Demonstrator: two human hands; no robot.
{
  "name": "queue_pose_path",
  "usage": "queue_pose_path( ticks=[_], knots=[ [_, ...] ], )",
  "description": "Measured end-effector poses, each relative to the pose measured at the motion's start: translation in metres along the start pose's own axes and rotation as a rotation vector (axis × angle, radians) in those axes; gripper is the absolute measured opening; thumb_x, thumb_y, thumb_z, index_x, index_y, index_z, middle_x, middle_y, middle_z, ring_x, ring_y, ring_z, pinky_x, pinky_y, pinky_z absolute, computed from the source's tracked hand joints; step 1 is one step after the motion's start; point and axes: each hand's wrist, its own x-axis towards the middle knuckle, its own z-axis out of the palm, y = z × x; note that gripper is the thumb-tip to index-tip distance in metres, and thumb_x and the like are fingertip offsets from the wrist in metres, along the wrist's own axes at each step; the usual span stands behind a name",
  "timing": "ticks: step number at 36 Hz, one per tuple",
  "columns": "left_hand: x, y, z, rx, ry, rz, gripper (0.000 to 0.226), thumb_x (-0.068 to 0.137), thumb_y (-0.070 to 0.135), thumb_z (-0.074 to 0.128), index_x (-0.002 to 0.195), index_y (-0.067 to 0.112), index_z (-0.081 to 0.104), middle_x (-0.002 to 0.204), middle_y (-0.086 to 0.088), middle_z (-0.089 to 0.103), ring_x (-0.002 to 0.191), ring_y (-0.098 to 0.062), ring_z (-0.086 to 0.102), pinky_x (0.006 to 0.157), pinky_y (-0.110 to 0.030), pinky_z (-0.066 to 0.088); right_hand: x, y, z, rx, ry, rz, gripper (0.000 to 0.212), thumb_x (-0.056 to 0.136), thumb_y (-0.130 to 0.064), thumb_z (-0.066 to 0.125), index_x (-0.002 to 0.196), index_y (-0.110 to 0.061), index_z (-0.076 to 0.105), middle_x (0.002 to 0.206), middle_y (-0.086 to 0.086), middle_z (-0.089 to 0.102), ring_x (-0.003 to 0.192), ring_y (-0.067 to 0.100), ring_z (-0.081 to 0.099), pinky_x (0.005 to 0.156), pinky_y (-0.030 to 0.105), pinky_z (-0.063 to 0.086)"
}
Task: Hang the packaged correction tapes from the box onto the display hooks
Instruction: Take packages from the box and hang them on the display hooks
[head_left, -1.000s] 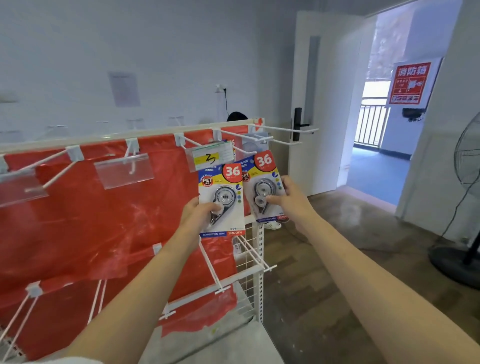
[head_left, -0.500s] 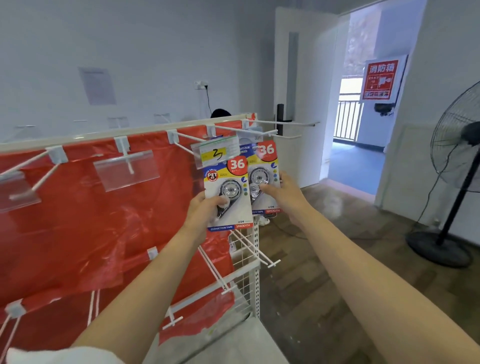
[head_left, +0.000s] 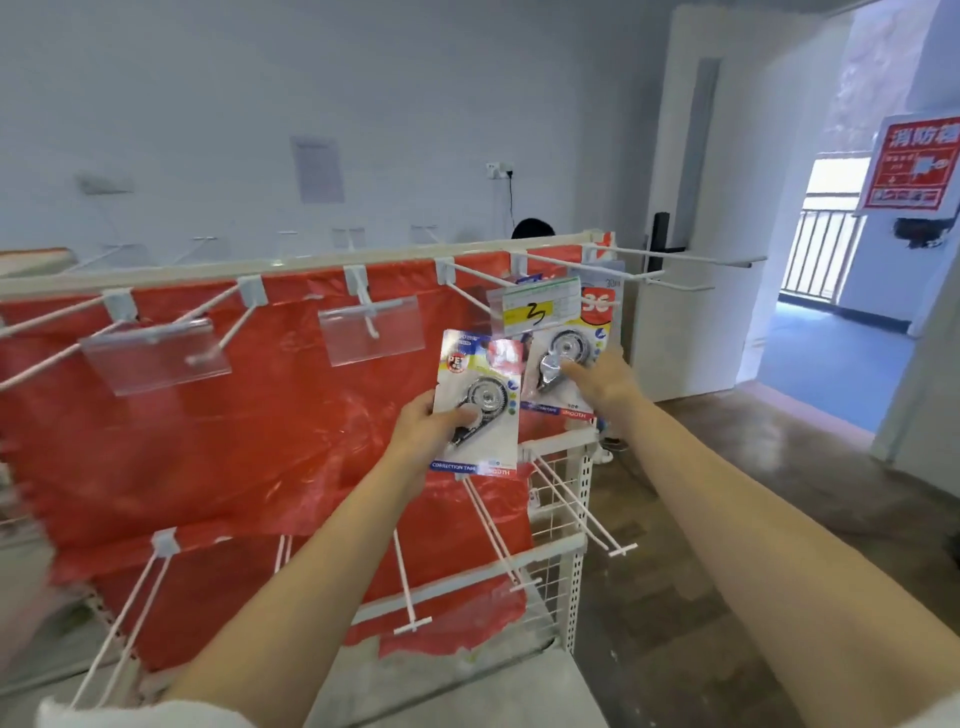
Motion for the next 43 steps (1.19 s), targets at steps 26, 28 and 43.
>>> queue_pose_path(
  ticks=[26, 28, 43],
  knots=[
    [-0.001, -0.002, 0.053, 0.021, 0.002, 0.029, 0.022, 0.08, 0.004, 0.072, 0.097, 0.014, 0.062, 0.105, -0.013, 0.07, 0.096, -0.033, 0.067, 0.088, -0.048, 0.053, 0.014, 0.023, -0.027, -0.456, -0.237, -0.276, 0.039, 0.096, -0.013, 0.045, 0.132, 0.003, 0.038, 0.124, 0.022, 0.056, 0.112, 0.038, 0.057, 0.088, 0.037, 0.045],
    [-0.001, -0.001, 0.06, -0.031, -0.012, 0.051, 0.027, 0.081, 0.005, 0.072, 0.105, 0.011, 0.061, 0.107, -0.011, 0.07, 0.094, -0.028, 0.068, 0.083, -0.042, 0.056, 0.013, 0.027, -0.031, -0.536, -0.288, -0.327, 0.039, 0.095, -0.015, 0.047, 0.131, -0.001, 0.04, 0.127, 0.02, 0.057, 0.111, 0.036, 0.058, 0.091, 0.038, 0.048],
    [0.001, 0.001, 0.111, -0.184, -0.173, 0.133, 0.03, 0.081, -0.002, 0.067, 0.108, 0.011, 0.06, 0.102, -0.008, 0.071, 0.09, -0.024, 0.067, 0.069, -0.032, 0.056, -0.007, 0.046, -0.082, 0.269, -0.723, -0.074, 0.045, 0.087, 0.008, 0.052, 0.123, -0.019, 0.052, 0.11, 0.006, 0.063, 0.097, 0.018, 0.062, 0.084, 0.038, 0.053]
  ],
)
